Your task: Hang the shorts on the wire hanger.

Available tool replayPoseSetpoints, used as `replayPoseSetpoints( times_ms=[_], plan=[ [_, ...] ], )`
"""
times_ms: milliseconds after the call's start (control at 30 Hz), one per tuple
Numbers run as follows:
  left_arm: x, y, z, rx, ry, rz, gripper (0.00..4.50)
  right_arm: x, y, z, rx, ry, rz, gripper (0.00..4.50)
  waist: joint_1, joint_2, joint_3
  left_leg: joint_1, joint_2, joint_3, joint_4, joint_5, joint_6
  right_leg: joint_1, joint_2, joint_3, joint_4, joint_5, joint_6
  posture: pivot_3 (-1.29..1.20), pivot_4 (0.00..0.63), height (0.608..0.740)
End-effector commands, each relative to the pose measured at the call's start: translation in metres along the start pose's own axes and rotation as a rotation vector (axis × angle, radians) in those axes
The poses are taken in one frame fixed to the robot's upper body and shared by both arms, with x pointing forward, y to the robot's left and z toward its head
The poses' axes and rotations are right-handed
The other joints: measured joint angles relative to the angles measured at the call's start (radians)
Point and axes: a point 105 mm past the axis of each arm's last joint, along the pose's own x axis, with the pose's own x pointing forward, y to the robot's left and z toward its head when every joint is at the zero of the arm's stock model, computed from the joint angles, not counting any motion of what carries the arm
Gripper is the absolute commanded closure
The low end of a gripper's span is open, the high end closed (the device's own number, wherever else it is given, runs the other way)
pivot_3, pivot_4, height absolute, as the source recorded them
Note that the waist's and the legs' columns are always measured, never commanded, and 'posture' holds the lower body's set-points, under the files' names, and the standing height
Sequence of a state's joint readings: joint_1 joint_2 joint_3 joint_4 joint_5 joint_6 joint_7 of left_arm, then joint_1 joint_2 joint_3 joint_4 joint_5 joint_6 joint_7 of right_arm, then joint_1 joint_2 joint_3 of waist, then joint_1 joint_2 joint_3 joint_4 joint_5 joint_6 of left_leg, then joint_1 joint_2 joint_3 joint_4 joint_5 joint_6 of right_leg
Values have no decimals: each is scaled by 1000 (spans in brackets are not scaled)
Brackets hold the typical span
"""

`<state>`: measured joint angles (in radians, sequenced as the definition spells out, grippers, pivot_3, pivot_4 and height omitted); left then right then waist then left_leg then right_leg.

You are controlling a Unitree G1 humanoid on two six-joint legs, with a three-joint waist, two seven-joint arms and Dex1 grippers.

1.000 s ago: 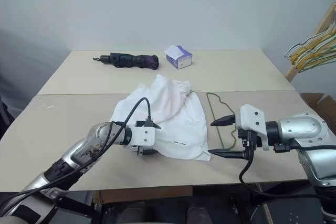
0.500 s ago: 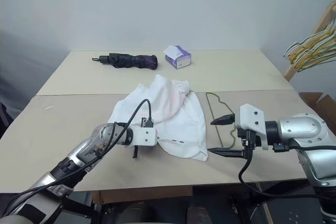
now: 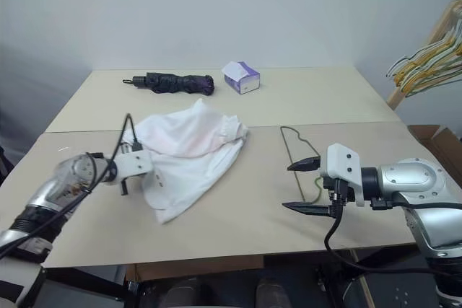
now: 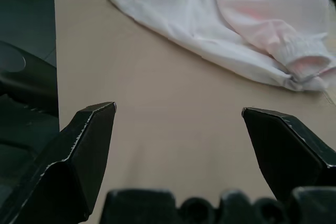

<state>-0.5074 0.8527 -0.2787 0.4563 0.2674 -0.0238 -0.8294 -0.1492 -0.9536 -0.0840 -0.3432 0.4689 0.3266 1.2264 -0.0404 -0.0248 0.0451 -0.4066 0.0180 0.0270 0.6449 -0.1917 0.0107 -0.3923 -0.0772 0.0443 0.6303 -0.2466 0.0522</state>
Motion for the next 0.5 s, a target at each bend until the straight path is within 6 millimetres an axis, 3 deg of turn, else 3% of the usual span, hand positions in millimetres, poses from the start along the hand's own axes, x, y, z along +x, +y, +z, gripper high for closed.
replayPoseSetpoints(
  times_ms=[33,300,367,500],
  plan=[
    [-21,13,8,24,-65,-13,2821,0,-3,10,-61,-20,2,0,1,0,0,-1,0,0,0,0,0,-1,0,0,0,0,0,-28,0,740],
    [-81,-11,2,129,-76,-229,155,2,0,11,-56,-23,17,0,-3,0,0,-5,5,2,-1,0,0,-8,1,1,2,4,-10,-13,17,740],
    [-93,-11,9,93,-115,-259,35,2,1,10,-53,-23,20,0,0,0,0,-8,7,4,-1,0,0,-11,1,1,3,4,-10,-13,17,740],
    [-104,-16,54,-69,-318,-287,35,6,3,10,-53,-31,28,0,22,0,1,-7,12,12,0,0,0,-12,0,-1,2,-2,-10,3,24,740]
  ],
)
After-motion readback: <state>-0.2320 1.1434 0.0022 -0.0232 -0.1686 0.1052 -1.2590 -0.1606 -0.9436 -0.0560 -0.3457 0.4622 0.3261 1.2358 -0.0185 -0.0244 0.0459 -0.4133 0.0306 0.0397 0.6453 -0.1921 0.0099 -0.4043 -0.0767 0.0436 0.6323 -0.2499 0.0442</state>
